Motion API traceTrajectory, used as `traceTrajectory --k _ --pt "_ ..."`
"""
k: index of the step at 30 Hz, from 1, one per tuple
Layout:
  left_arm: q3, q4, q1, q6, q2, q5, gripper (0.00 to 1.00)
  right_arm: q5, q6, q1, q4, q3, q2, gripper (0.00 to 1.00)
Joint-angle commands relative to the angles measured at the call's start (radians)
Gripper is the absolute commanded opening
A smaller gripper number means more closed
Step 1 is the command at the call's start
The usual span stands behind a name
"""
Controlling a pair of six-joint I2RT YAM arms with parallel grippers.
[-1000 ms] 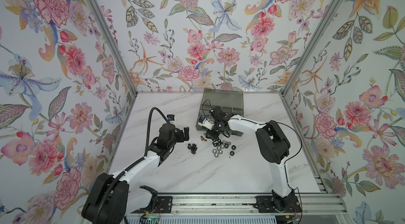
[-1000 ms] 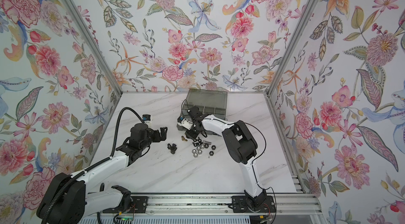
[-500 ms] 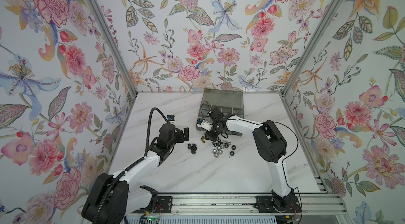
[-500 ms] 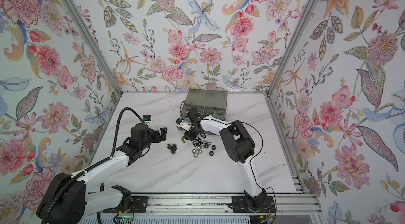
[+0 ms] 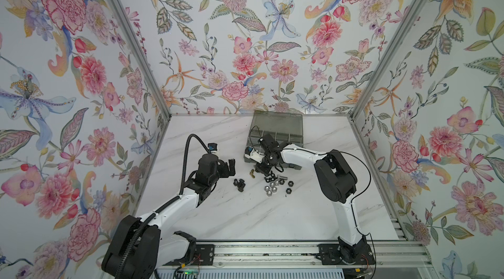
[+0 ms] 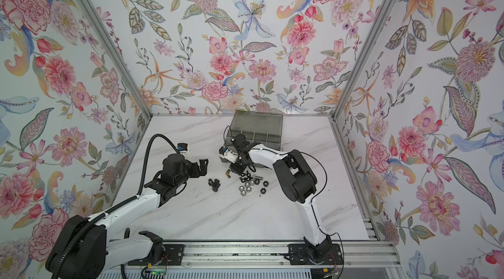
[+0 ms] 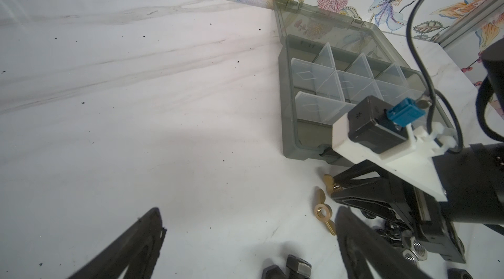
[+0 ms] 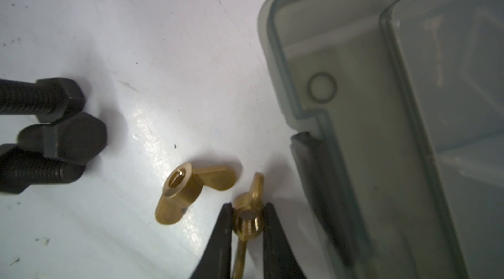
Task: Sort the screws and nuts into containers
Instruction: Pick up the nut from the center of the table, then place the nut into the container.
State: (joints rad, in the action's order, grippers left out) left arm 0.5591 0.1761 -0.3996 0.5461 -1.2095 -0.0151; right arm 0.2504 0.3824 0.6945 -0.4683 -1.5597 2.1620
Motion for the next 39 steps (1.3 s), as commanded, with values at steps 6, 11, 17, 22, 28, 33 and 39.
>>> traceTrajectory --k 6,11,17,22,28,33,39 --pt "0.014 -0.007 0.006 -0.015 0.02 0.018 0.99 0.05 -0.016 -0.006 -0.028 -0.009 -0.02 0.02" --pt "0.015 0.002 0.005 -0.011 0.02 0.006 0.99 0.112 -0.03 -0.03 -0.029 -0.034 -0.077 0.01" --pt "0.016 0.012 0.008 -0.006 0.019 -0.004 0.99 0.173 -0.045 -0.076 -0.029 -0.074 -0.131 0.01" --pt "0.019 0.025 0.007 -0.004 0.012 -0.016 0.99 0.197 -0.06 -0.111 -0.029 -0.169 -0.112 0.01" --pt "0.021 0.032 0.007 -0.004 0.009 -0.026 0.99 0.127 -0.082 -0.131 -0.029 -0.334 -0.013 0.0" --pt "0.022 0.035 0.007 -0.004 0.006 -0.029 0.99 0.039 -0.11 -0.13 -0.031 -0.486 0.108 0.0" --pt "0.025 0.025 0.005 -0.006 0.013 -0.026 0.99 -0.029 -0.119 -0.128 -0.029 -0.577 0.207 0.0"
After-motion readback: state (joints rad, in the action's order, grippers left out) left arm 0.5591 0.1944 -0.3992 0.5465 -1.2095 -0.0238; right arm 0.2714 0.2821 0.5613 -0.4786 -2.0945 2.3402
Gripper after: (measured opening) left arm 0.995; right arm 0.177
